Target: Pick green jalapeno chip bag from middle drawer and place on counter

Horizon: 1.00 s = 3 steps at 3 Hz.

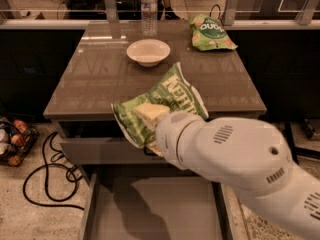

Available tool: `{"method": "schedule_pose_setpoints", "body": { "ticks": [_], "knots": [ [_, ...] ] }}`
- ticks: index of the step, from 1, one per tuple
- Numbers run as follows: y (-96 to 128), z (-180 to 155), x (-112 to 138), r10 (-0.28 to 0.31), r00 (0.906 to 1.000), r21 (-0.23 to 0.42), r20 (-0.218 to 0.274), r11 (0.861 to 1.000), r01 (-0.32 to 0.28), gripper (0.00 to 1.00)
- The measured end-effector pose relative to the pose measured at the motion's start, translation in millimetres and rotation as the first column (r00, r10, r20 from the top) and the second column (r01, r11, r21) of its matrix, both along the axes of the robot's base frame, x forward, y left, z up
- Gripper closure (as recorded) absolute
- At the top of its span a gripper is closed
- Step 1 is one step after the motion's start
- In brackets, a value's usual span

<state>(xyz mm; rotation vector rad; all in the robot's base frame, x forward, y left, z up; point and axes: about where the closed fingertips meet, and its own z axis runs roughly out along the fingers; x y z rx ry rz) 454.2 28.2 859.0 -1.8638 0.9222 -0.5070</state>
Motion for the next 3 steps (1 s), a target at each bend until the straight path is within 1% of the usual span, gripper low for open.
{"method": "schedule_pose_setpoints", "body": {
  "ticks": [1, 2, 3],
  "knots": [
    [-29, 42, 23, -0.05, 0.9986, 0.047, 0.02, 0.998, 0.049, 1.0],
    [-57, 86, 47, -0.088, 0.9958, 0.091, 0.024, 0.992, 0.086, 1.0],
    [-116, 166, 105, -0.171, 0.9851, 0.094, -0.016, 0.981, 0.172, 1.0]
  ]
}}
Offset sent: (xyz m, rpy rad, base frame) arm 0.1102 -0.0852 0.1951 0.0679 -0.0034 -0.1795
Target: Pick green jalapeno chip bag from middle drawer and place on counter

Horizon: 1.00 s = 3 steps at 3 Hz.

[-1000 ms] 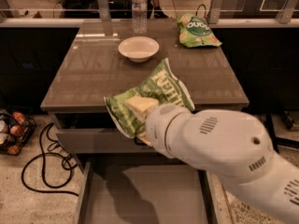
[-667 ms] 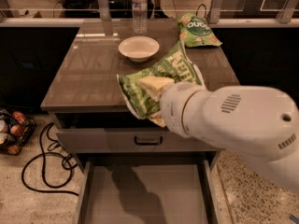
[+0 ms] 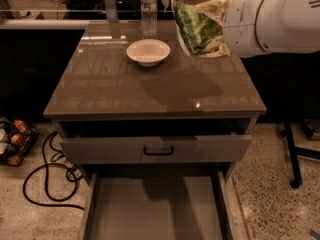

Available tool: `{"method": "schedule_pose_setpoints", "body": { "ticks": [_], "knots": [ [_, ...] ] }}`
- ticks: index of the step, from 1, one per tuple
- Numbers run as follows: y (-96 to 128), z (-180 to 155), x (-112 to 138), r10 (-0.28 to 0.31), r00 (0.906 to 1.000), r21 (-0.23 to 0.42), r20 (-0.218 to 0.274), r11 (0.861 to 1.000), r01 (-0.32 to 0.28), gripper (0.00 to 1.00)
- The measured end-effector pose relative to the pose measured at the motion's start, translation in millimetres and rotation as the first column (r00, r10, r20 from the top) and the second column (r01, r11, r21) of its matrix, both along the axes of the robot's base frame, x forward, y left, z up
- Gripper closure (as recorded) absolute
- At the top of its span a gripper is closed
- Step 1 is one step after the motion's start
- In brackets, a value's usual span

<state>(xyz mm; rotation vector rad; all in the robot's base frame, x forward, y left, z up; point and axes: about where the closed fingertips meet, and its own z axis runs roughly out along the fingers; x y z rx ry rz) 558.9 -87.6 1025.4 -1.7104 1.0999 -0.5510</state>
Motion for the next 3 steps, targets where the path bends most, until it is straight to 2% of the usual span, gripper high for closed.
{"method": "schedule_pose_setpoints", "body": {
  "ticks": [2, 3],
  "knots": [
    [2, 0, 0, 0.01, 0.9999, -0.004, 0.005, 1.0, -0.01, 1.0],
    [-4, -7, 10, -0.013, 0.9996, -0.021, -0.026, 1.0, 0.012, 1.0]
  ]
}}
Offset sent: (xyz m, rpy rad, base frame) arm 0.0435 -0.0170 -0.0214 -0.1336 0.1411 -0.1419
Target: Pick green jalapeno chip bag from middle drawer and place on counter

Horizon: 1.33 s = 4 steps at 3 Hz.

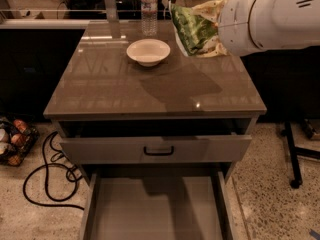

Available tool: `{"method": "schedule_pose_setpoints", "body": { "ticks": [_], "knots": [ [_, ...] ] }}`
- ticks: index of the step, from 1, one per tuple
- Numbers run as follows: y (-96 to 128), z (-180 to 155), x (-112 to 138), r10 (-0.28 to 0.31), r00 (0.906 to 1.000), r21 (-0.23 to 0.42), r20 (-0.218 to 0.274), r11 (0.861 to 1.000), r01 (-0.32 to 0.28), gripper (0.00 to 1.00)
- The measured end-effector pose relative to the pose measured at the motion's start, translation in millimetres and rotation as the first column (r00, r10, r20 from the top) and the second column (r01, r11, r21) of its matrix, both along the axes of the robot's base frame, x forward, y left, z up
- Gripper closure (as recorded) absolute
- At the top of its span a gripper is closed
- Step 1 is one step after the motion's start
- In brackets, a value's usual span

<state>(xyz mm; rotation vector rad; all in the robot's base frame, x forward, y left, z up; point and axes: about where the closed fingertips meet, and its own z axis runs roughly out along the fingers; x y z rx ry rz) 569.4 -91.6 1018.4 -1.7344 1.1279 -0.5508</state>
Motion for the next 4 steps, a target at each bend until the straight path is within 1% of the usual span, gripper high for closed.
{"method": "schedule_pose_setpoints", "body": {
  "ticks": [1, 2, 3, 4],
  "knots": [
    [-25, -31, 39, -0.034, 0.9941, -0.053, -0.103, 0.998, 0.029, 1.0],
    [-46, -63, 62, -0.065, 0.9762, -0.041, -0.207, 0.998, 0.057, 1.0],
    [-56, -90, 69, -0.069, 0.9565, -0.011, -0.283, 0.998, 0.069, 1.0],
    [-52, -116, 71, -0.044, 0.9363, 0.021, -0.348, 0.998, 0.055, 1.0]
  ]
}}
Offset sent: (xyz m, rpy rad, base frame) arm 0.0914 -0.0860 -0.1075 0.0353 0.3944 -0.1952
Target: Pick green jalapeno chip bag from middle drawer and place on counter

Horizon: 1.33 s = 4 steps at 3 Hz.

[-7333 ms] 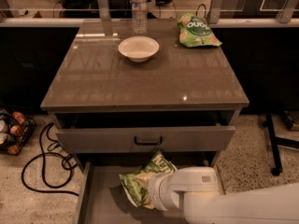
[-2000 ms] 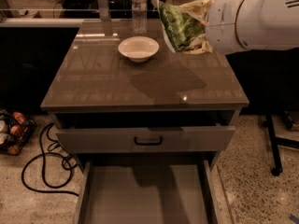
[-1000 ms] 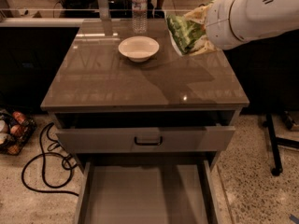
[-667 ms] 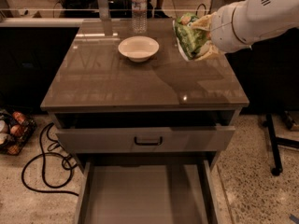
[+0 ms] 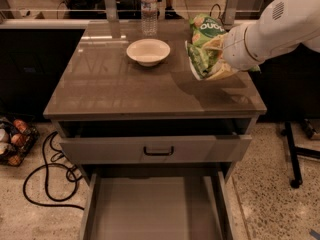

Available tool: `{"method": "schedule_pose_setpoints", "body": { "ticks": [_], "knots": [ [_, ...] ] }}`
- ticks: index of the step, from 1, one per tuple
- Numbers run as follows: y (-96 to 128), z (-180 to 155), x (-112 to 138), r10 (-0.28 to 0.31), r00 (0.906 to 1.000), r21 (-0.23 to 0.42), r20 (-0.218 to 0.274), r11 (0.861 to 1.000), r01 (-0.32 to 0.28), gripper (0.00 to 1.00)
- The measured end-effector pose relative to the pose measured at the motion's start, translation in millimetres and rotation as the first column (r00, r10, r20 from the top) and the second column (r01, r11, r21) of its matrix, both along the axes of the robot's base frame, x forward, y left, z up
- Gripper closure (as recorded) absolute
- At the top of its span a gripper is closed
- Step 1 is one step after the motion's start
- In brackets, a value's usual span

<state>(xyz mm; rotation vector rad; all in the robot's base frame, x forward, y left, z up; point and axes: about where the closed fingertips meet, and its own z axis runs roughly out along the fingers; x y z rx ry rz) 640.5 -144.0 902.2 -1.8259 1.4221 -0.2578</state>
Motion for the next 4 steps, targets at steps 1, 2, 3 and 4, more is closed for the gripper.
{"method": "schedule_pose_setpoints", "body": {
  "ticks": [1, 2, 3, 4],
  "knots": [
    [16, -36, 1, 0.039, 0.9951, 0.043, -0.09, 0.998, -0.036, 1.0],
    [29, -66, 0, 0.069, 0.9831, 0.076, -0.169, 0.996, -0.057, 1.0],
    [32, -66, -1, 0.093, 0.9832, 0.068, -0.157, 0.994, -0.083, 0.84],
    [35, -65, -1, 0.114, 0.983, 0.062, -0.144, 0.992, -0.106, 0.61]
  ]
}}
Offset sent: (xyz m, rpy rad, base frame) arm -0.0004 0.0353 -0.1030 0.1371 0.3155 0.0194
